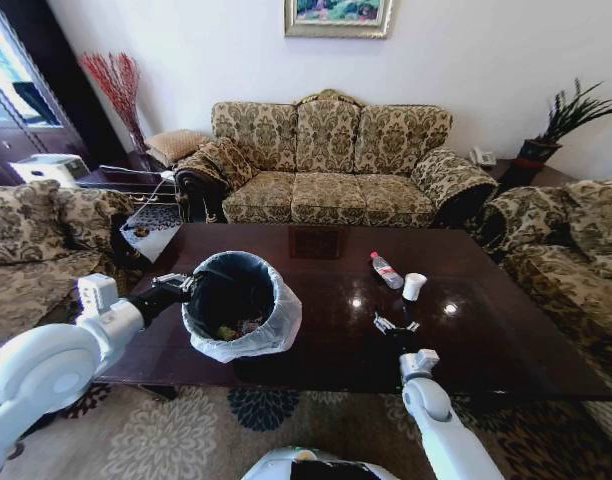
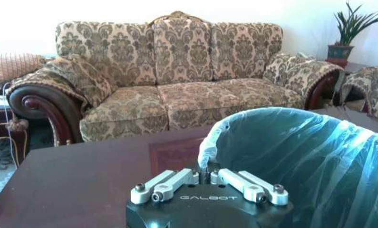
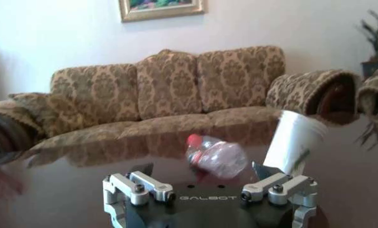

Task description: Move to the front of the table and place the trash on the table into the trash bin.

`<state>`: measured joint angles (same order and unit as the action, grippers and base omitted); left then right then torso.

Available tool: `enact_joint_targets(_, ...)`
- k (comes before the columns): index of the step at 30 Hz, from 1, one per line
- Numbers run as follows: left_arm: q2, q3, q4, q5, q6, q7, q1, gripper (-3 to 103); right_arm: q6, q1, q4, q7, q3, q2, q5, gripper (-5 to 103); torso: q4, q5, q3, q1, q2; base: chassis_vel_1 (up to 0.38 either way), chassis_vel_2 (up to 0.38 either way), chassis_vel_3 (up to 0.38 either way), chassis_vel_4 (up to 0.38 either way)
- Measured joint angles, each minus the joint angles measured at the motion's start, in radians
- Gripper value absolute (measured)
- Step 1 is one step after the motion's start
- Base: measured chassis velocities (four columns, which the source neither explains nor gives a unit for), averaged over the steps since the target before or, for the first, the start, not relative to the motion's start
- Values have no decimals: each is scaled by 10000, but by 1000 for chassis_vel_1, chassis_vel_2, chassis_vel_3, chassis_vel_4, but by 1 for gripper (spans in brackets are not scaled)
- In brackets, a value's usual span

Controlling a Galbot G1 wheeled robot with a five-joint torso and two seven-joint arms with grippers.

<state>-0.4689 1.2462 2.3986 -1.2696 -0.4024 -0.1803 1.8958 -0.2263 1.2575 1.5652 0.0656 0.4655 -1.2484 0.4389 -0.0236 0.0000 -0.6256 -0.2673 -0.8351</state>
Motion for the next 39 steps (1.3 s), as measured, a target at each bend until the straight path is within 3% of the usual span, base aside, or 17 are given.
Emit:
enact_joint_targets(10, -20, -8, -15, 1, 21, 11, -4, 4, -390, -256, -550, 1080, 614, -216, 74, 100, 1, 2, 0, 0, 0, 0, 0, 0, 0)
enact_joint_targets(22, 0, -30, -6, 32, 26, 27, 17, 4, -492, -896, -1781, 1286, 1424, 74, 447, 100, 2, 2, 0, 1, 0, 0, 0, 0, 0)
enact_joint_targets(39, -108, -148, -24, 155, 167, 193, -13, 4, 873, -1854, -2801, 690, 1543, 657, 1157, 100, 0, 0, 0, 0, -1, 0, 0, 0, 0)
